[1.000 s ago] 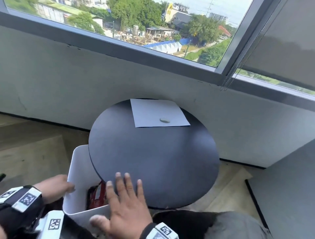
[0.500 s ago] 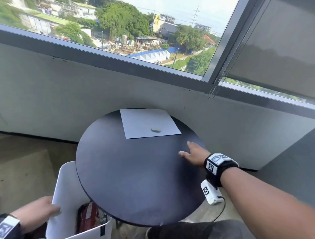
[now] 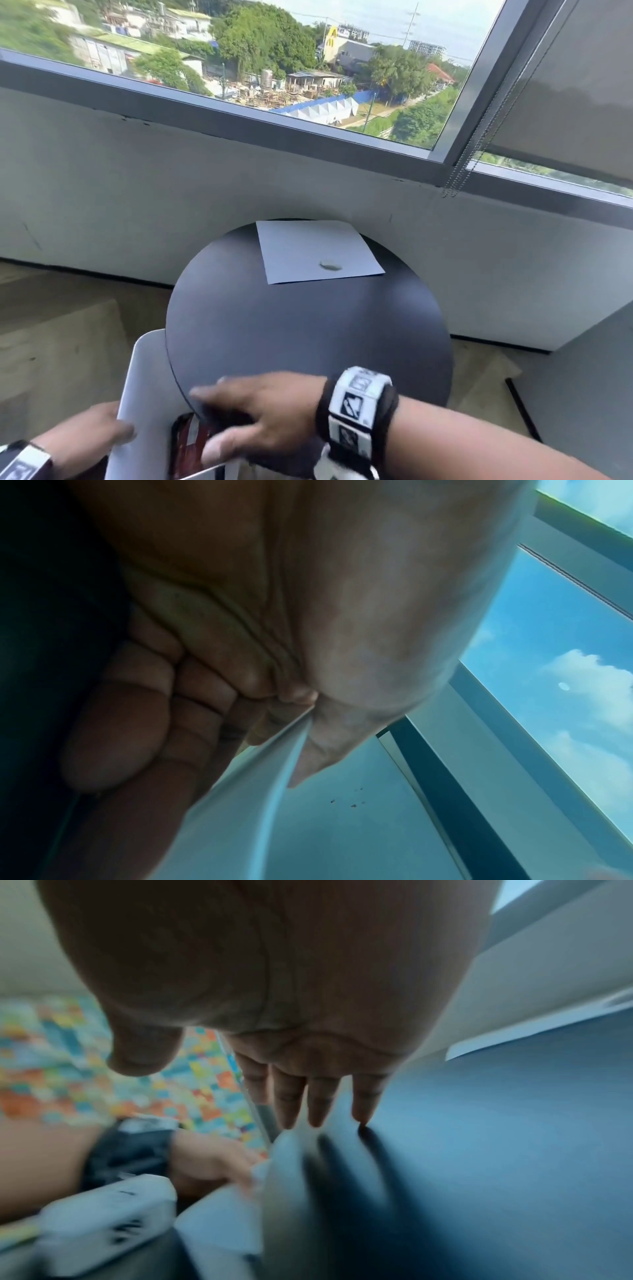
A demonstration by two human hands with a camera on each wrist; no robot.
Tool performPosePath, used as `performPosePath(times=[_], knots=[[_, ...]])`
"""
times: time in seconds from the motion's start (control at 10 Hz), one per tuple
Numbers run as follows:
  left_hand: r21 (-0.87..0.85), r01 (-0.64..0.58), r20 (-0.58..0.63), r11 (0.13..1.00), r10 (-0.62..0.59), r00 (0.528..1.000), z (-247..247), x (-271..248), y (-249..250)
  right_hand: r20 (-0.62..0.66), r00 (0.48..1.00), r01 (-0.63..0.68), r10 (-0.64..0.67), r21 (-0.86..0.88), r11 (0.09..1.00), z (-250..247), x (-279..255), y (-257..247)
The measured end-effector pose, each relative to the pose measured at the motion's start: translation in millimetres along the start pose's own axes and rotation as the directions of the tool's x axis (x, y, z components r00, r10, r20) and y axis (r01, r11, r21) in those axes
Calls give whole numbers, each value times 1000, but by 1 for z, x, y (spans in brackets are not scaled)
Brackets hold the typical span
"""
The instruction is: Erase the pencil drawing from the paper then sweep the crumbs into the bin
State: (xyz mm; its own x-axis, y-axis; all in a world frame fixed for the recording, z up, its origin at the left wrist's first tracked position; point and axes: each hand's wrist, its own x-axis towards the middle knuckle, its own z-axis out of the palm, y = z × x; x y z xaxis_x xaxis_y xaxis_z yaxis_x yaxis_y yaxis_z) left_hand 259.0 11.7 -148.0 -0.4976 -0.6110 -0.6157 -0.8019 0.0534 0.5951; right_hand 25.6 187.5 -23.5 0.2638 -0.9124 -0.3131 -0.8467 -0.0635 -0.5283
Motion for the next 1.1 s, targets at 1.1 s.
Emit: performPosePath(times=[1.1], knots=[[564,62,-63,824,-32,998,-65,27,41,-781,336,-330,527,426,842,30,-125,126]])
